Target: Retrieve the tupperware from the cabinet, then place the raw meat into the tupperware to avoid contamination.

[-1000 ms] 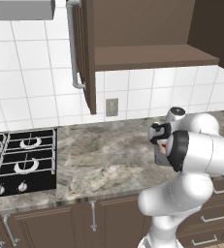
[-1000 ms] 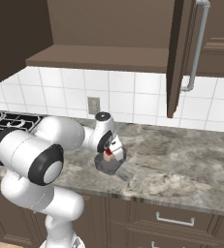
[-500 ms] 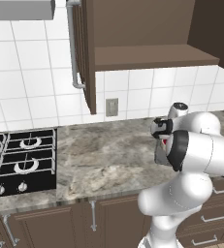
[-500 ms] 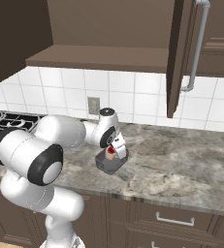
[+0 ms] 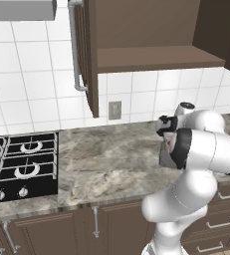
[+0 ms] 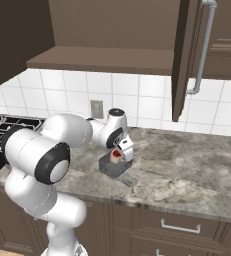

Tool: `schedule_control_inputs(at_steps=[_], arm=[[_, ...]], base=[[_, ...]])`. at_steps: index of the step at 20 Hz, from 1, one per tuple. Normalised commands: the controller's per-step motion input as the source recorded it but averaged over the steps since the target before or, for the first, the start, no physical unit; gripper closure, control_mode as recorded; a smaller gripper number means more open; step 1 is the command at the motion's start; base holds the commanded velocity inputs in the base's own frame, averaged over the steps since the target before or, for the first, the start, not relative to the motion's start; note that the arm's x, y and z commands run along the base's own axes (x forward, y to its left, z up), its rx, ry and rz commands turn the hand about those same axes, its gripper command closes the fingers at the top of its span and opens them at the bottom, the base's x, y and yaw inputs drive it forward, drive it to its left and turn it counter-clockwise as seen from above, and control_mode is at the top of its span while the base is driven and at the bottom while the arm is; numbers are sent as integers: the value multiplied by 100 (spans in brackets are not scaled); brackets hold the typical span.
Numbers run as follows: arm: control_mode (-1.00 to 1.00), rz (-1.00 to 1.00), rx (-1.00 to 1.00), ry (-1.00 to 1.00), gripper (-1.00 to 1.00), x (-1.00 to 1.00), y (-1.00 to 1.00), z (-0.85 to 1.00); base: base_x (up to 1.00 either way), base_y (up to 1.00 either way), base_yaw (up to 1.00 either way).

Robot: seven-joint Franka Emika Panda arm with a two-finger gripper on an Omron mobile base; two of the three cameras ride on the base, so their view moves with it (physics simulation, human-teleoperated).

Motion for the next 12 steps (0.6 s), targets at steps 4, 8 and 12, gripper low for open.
schedule_control_inputs(at_steps=[4, 8, 12], arm=[[-100, 1, 3, 14, -100, 16, 0, -10], [-100, 0, 0, 3, -100, 3, 5, -20], [-100, 0, -1, -4, -100, -15, 6, -7]], base=[[0, 0, 0], [0, 0, 0], [0, 0, 0]])
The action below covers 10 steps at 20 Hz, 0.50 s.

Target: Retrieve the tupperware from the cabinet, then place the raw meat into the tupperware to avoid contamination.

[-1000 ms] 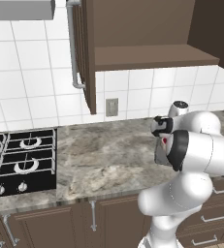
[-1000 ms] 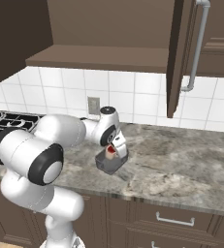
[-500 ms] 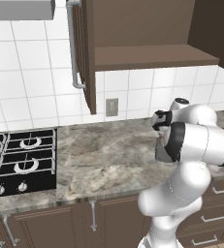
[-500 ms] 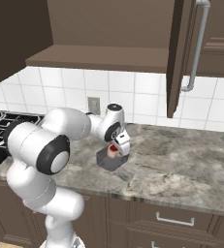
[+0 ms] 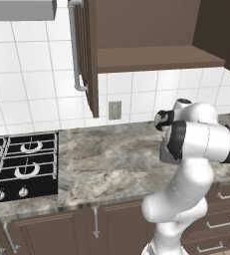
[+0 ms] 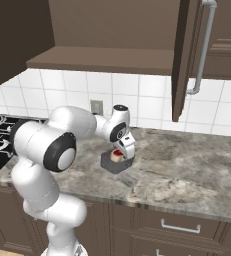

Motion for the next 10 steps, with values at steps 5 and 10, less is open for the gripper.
schedule_control_inputs(at_steps=[5, 10], arm=[[-100, 2, -13, -29, -100, -30, 24, -19], [-100, 0, -10, -29, -100, -34, 5, 25]], base=[[0, 0, 0], [0, 0, 0]])
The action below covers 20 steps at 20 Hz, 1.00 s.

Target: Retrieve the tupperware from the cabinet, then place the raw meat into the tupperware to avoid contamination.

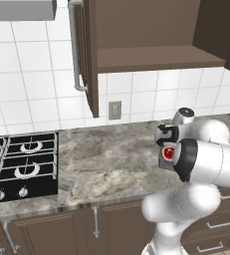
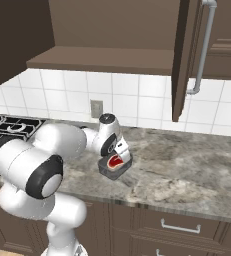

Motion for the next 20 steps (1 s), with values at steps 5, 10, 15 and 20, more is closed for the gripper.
schedule_control_inputs(at_steps=[5, 10, 15, 20], arm=[[-100, 0, 0, -1, -100, -9, 2, 91], [-100, 1, 1, 7, -100, -11, 1, 100], [-100, 6, 3, 1, -100, -46, 0, 100], [-100, 6, 3, 0, -100, -70, 7, 100]], base=[[0, 0, 0], [0, 0, 0], [0, 0, 0], [0, 0, 0]])
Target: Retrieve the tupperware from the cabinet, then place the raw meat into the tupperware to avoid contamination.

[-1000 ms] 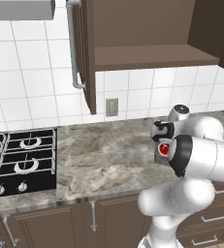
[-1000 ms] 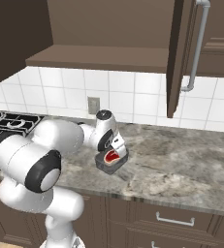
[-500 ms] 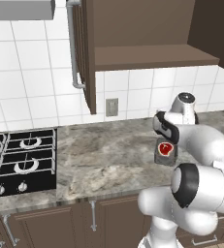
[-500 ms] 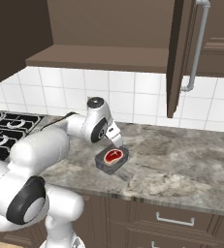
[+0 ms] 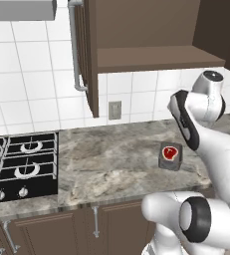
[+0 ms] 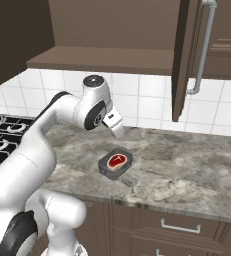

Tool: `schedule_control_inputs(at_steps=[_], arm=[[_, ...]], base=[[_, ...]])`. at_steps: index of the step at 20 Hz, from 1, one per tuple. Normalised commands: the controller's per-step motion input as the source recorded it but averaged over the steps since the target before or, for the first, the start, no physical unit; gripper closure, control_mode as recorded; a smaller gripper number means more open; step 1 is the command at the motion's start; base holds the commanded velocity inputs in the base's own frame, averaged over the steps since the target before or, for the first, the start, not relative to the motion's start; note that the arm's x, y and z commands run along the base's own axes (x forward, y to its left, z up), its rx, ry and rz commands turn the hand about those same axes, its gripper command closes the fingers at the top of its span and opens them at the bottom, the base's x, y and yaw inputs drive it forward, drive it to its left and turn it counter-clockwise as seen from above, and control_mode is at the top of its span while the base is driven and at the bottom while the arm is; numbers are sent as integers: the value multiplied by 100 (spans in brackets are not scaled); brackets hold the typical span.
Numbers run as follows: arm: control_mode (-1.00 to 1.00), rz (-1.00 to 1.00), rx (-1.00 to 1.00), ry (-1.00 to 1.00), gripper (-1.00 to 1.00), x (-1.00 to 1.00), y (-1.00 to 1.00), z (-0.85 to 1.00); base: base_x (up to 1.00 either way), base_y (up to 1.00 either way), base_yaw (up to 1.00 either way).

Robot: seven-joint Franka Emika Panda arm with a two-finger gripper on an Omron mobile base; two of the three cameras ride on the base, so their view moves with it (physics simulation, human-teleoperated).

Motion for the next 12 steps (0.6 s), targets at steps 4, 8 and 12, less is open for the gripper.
schedule_control_inputs(at_steps=[4, 8, 12], arm=[[-100, 4, 0, -3, -100, -77, 32, 86], [-100, 6, -3, -12, -100, -85, 64, 62], [-100, 7, -8, -18, -100, -95, 83, 41]], base=[[0, 0, 0], [0, 0, 0], [0, 0, 0]])
